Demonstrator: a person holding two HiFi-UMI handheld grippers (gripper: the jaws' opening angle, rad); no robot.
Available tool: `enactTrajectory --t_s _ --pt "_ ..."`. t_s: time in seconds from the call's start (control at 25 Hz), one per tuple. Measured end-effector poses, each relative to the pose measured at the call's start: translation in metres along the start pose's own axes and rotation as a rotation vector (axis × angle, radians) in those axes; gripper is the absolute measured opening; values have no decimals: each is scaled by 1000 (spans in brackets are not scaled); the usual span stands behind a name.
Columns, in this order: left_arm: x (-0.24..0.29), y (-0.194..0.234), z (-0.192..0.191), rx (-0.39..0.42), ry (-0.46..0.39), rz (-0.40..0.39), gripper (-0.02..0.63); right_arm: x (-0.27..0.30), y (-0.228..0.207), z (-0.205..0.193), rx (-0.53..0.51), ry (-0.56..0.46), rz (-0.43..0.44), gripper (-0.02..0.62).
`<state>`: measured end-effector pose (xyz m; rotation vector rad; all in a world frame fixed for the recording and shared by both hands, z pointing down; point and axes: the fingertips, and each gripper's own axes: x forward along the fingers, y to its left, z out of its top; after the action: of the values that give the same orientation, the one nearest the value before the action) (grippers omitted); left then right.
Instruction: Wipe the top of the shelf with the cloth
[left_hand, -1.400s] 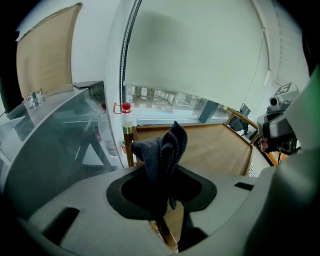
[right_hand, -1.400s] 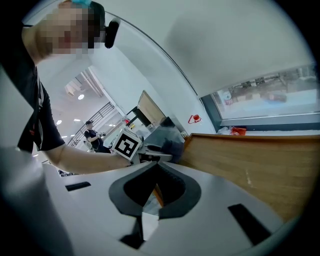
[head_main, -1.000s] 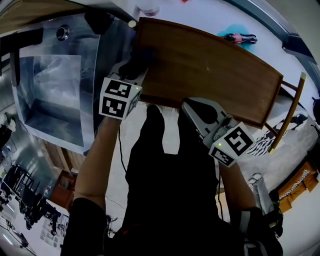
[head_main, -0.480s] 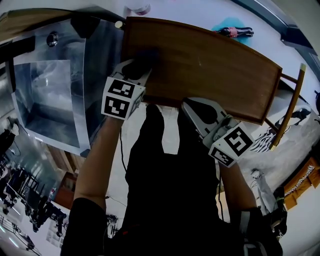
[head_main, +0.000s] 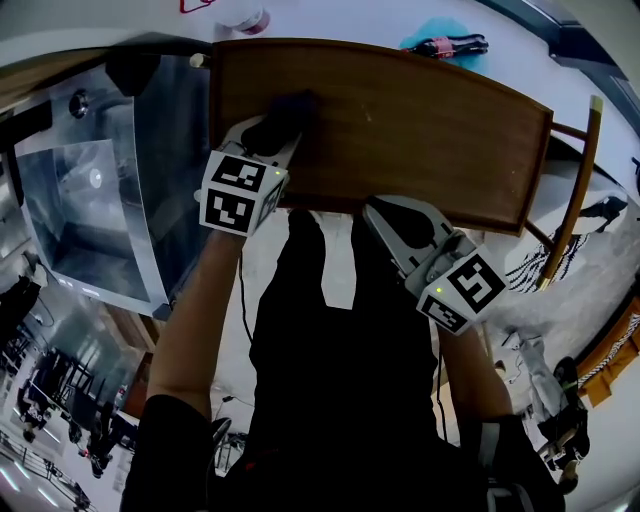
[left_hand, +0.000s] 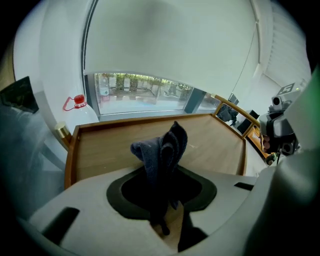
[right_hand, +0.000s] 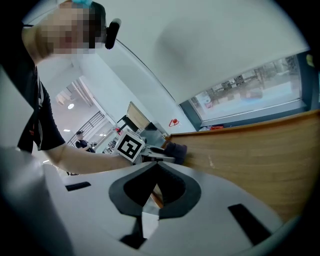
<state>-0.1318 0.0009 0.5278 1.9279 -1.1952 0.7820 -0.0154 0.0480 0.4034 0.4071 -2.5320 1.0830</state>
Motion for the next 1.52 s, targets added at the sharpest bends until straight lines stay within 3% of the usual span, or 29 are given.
enactTrajectory --t_s 1.52 --pt "121 -183 77 218 60 -220 138 -151 -100 -11 126 -173 -175 3"
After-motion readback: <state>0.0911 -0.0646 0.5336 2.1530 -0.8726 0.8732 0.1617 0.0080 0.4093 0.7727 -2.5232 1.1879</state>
